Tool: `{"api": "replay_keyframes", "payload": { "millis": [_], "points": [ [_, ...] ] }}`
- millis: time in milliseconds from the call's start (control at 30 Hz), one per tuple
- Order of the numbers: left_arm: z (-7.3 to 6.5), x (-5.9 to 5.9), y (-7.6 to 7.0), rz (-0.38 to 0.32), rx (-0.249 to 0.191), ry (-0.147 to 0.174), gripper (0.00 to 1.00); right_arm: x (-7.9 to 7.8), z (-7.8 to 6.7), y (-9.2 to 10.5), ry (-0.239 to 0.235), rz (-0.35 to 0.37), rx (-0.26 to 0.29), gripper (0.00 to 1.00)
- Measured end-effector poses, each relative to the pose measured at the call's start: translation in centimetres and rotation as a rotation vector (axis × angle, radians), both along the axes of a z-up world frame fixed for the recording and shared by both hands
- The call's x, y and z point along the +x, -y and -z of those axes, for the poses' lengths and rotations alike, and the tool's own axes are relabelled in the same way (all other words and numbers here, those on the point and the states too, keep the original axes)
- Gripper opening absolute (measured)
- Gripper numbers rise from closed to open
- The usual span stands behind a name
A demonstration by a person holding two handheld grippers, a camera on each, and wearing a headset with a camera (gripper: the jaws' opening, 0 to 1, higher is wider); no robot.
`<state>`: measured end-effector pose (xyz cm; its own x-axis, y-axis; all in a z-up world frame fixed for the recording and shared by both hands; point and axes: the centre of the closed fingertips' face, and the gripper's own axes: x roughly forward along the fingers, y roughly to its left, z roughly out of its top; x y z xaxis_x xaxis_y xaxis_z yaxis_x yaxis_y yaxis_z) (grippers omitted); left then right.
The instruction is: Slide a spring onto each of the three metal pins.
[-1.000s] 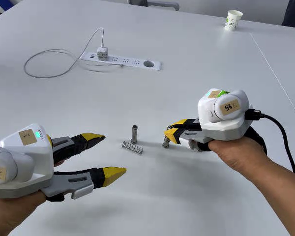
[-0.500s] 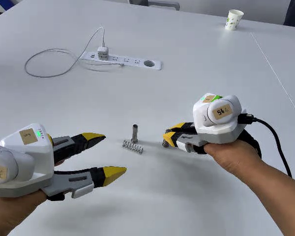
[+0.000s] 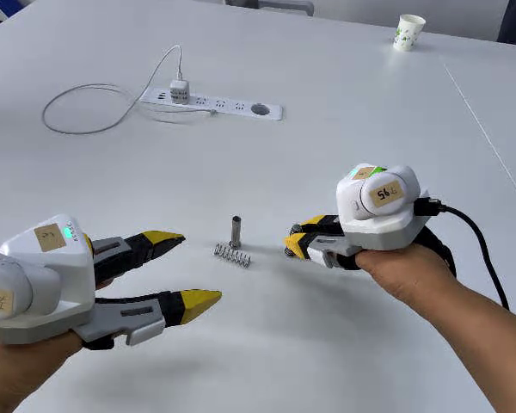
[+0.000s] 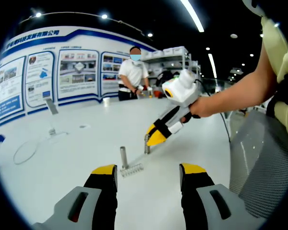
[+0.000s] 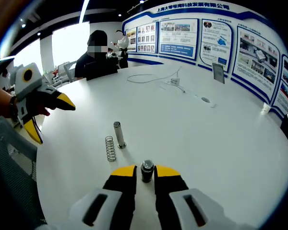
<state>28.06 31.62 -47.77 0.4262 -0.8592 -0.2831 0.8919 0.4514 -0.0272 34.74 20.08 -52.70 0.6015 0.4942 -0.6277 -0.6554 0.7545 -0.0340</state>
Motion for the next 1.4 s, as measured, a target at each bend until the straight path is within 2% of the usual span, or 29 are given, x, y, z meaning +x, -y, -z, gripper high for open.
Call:
{"api": "replay_keyframes", "payload": {
  "millis": [333, 733, 1033, 1233, 1400],
  "points": [
    [0.0, 0.0, 0.0, 0.0, 0.0, 0.001, 0.53, -0.7, -0.8, 0.3, 0.021, 0.018, 0.006, 0.17],
    [0.0, 0.0, -0.3, -0.005, 0.003, 0.001, 0.53, -3.1, -0.7, 0.4, 0.017, 0.012, 0.018, 0.17],
    [-0.2, 0.1, -0.1, -0.002, 0.003, 0.006, 0.53, -4.3, -1.0, -1.9, 0.009, -0.053, 0.039, 0.17],
    [-0.2, 0.0, -0.1, 0.0, 0.006, 0.007, 0.53, -3.7, -0.9, -3.4, 0.009, -0.094, 0.035, 0.17],
    [-0.1, -0.1, -0.3, -0.002, 0.01, 0.006, 0.53, -3.2, -0.2, -4.9, 0.0, -0.149, 0.007, 0.17]
  ]
}}
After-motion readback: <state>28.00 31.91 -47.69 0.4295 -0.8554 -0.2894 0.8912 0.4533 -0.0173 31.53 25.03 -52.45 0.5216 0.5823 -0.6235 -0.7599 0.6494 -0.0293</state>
